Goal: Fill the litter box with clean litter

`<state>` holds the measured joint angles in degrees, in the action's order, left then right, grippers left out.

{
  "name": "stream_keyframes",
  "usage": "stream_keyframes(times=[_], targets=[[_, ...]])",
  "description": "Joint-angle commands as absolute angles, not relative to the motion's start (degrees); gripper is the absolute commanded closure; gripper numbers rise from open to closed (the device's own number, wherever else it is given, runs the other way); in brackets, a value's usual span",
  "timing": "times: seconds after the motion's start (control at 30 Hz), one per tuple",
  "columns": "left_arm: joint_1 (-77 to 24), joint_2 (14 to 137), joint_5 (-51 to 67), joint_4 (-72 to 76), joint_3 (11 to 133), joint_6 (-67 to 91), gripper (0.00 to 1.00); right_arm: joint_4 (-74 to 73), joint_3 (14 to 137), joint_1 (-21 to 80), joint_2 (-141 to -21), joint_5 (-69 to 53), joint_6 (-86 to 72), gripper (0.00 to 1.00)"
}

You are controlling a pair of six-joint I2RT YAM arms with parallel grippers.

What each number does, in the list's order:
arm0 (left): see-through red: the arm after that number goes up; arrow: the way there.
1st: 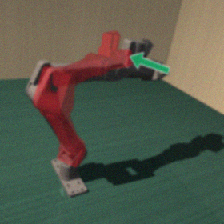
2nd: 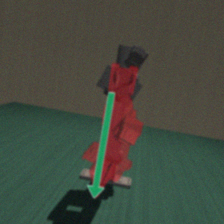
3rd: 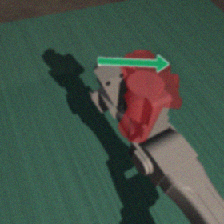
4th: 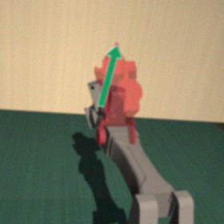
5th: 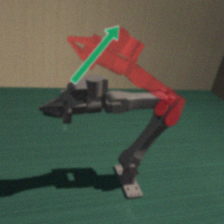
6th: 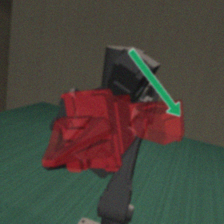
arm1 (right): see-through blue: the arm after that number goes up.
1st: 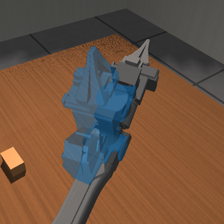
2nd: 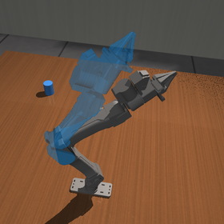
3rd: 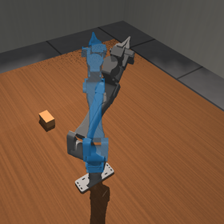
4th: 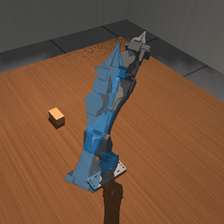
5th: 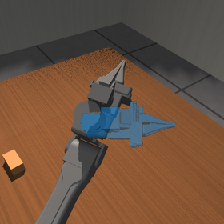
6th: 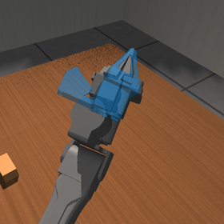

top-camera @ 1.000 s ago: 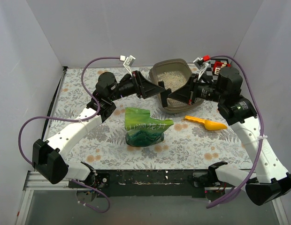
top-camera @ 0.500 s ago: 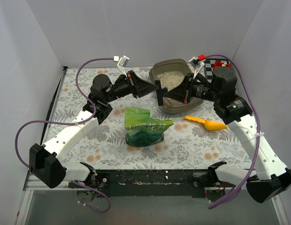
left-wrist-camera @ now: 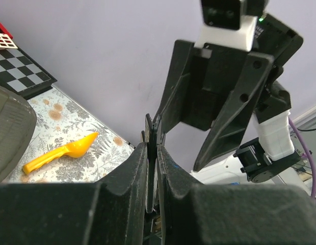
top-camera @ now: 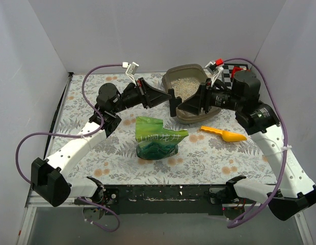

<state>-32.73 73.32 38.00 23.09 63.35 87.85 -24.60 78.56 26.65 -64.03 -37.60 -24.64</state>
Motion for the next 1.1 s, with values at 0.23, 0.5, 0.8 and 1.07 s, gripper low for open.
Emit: stream_keyframes(times=[0.23, 0.5, 0.8, 1.07], targets=[[-32.61, 66.62, 40.43, 20.82, 63.64, 85.95, 1.0, -29.01, 82.8, 26.46, -60.29, -37.26, -17.57, 0.33], [-32.61, 67.24, 42.36, 28.39, 60.38, 92.55, 1.0, -16.71, 77.79, 26.46, -60.29, -44.47, -24.51, 0.33], [-32.61, 68.2, 42.54, 29.53, 60.47, 93.34, 1.0, -9.94, 74.45, 26.54, -61.44, -46.58, -28.29, 0.34], [-32.61, 68.91, 43.07, 31.2, 59.68, 94.22, 1.0, -4.49, 72.69, 26.72, -61.96, -47.46, -29.88, 0.42]])
